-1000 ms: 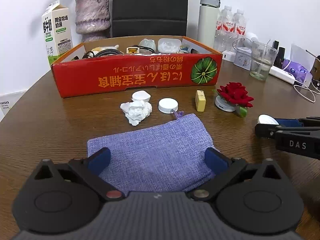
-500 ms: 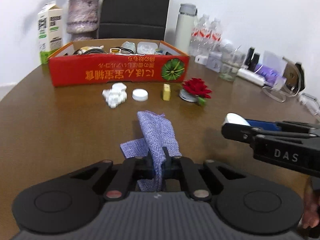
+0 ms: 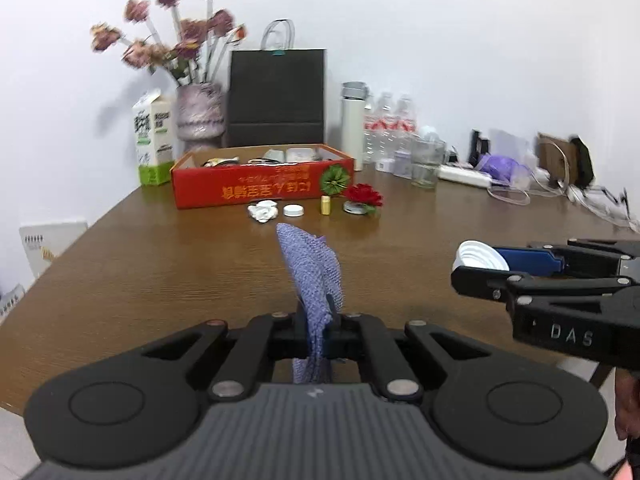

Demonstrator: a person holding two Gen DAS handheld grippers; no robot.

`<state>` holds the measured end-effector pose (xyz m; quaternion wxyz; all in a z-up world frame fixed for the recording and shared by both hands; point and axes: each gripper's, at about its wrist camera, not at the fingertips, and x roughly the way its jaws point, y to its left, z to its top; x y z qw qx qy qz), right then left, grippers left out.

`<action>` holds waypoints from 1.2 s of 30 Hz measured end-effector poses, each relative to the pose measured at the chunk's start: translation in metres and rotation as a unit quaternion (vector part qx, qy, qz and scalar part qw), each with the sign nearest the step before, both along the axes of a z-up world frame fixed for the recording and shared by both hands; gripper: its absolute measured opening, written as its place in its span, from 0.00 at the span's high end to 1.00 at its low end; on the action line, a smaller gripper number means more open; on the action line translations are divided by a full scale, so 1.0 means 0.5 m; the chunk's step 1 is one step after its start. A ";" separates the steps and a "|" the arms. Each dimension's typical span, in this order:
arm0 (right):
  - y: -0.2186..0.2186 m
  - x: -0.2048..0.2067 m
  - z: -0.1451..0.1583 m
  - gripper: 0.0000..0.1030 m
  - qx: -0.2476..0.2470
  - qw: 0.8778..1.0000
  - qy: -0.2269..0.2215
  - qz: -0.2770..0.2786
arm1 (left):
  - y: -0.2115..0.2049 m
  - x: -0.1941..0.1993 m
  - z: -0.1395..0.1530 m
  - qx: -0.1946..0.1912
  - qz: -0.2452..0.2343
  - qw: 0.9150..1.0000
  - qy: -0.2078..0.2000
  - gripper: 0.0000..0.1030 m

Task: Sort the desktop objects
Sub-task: 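Grasp the lilac cloth bag with the left tool while the right tool grasps the white round lid, then carry the lilac cloth and white lid into the cardboard box and release both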

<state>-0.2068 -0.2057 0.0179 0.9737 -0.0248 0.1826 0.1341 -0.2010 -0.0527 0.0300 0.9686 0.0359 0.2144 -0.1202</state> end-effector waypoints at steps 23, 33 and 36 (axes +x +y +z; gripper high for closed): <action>0.015 0.380 0.153 0.63 0.059 0.998 -0.013 0.022 | 0.115 0.424 0.187 -0.078 -0.016 0.997 -0.024 0.95; 0.102 0.922 0.147 0.63 0.025 0.980 0.193 0.039 | 0.107 0.928 0.145 -0.049 0.037 0.990 0.123 0.95; 0.128 1.005 0.092 0.62 -0.001 0.970 0.244 0.016 | 0.112 0.977 0.095 -0.052 0.028 0.983 0.172 0.84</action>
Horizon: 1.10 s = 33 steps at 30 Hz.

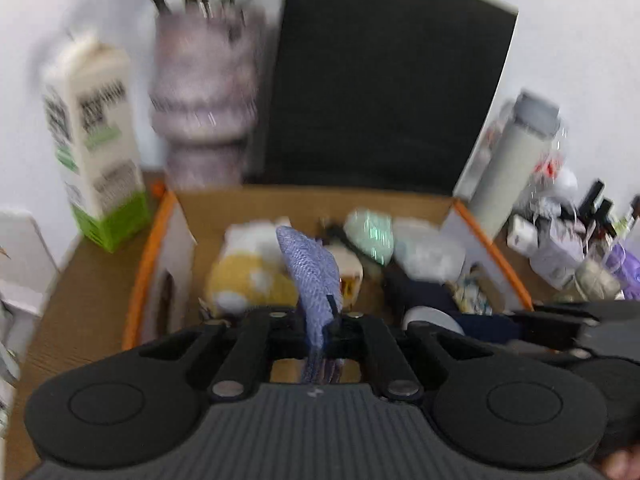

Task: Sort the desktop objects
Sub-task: 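Carry the lilac cloth and white lid into the cardboard box and release both, then withdraw both tools from the box toward the remaining table items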

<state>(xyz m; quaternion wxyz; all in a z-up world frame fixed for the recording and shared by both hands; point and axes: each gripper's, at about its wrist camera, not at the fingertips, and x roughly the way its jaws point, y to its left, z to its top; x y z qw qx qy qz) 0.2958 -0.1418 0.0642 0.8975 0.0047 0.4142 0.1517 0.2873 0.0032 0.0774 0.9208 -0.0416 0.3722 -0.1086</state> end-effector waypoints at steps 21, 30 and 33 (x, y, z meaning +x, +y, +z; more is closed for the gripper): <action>-0.072 -0.025 0.065 0.21 -0.039 0.997 -0.014 -0.067 | 0.049 -0.043 0.076 0.053 0.115 0.990 0.061 0.00; -0.115 -0.182 0.112 0.17 0.000 0.996 -0.054 -0.073 | 0.026 -0.190 0.106 0.052 0.105 0.993 0.022 0.00; -0.134 -0.274 0.090 0.16 0.042 0.994 -0.072 -0.070 | 0.016 -0.277 0.076 0.032 0.072 0.997 0.002 0.00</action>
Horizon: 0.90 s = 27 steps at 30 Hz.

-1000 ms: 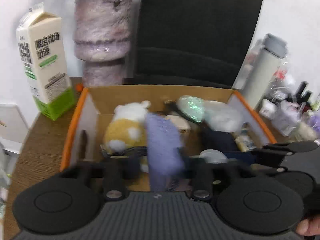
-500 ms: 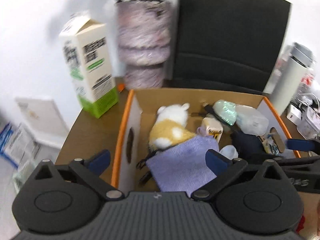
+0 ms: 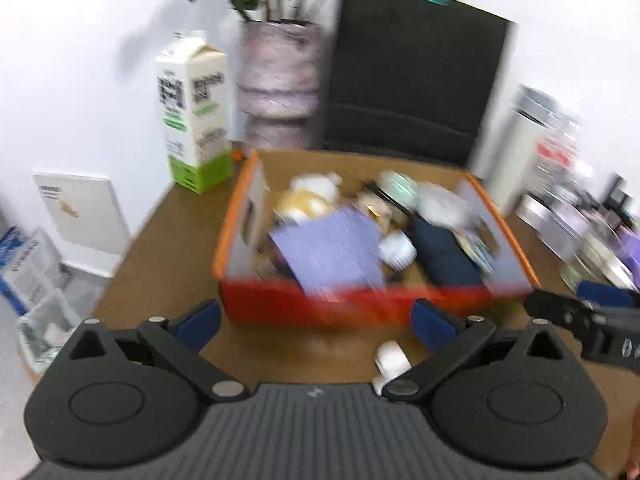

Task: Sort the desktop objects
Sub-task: 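Withdraw both tools from the box toward the remaining table items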

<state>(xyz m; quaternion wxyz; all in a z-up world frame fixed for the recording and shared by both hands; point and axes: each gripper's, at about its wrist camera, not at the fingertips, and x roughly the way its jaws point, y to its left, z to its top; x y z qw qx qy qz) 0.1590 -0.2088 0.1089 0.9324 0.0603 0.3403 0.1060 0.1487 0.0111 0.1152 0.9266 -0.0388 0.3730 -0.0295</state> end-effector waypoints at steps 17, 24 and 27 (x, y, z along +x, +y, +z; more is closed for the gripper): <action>0.026 -0.509 -0.175 0.16 -0.067 0.993 -0.094 0.033 | -0.049 -0.522 -0.169 0.004 -0.002 0.995 -0.100 0.00; 0.028 -0.626 -0.216 0.16 -0.090 0.990 -0.108 0.018 | -0.079 -0.628 -0.185 0.025 -0.010 0.991 -0.134 0.00; 0.028 -0.657 -0.215 0.16 -0.085 0.989 -0.122 0.022 | -0.085 -0.639 -0.182 0.027 -0.011 0.988 -0.149 0.00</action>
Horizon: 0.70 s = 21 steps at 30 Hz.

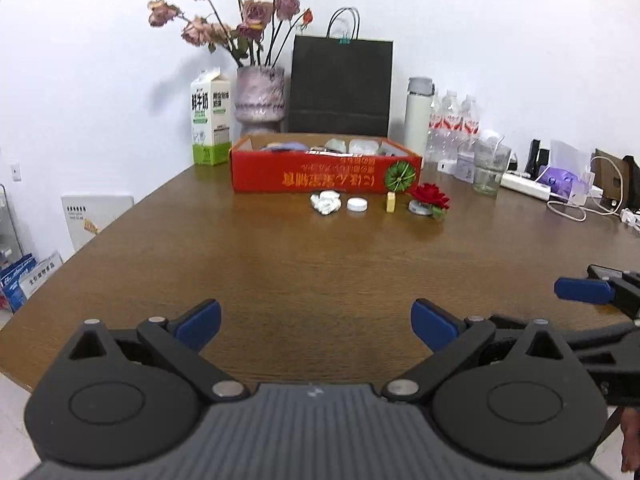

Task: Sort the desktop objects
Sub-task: 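Withdraw both tools from the box toward the remaining table items, then grasp the crumpled white tissue with the left tool while the right tool grasps the red rose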

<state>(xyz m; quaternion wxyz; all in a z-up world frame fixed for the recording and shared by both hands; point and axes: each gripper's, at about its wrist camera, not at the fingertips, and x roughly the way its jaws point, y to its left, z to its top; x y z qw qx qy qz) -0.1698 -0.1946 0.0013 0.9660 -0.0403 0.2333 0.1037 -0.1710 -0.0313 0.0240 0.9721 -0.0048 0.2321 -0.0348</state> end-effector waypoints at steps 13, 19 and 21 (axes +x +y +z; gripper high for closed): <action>-0.052 0.128 0.013 0.29 0.058 0.998 0.034 -0.014 | 0.008 0.161 0.008 0.004 -0.055 0.998 0.029 0.00; -0.077 0.319 0.030 0.29 0.050 0.997 0.039 -0.031 | 0.004 0.360 0.020 0.031 -0.088 0.995 0.041 0.15; -0.079 0.390 0.029 0.29 0.051 0.997 0.048 -0.044 | -0.003 0.428 0.010 0.033 -0.094 0.993 0.062 0.21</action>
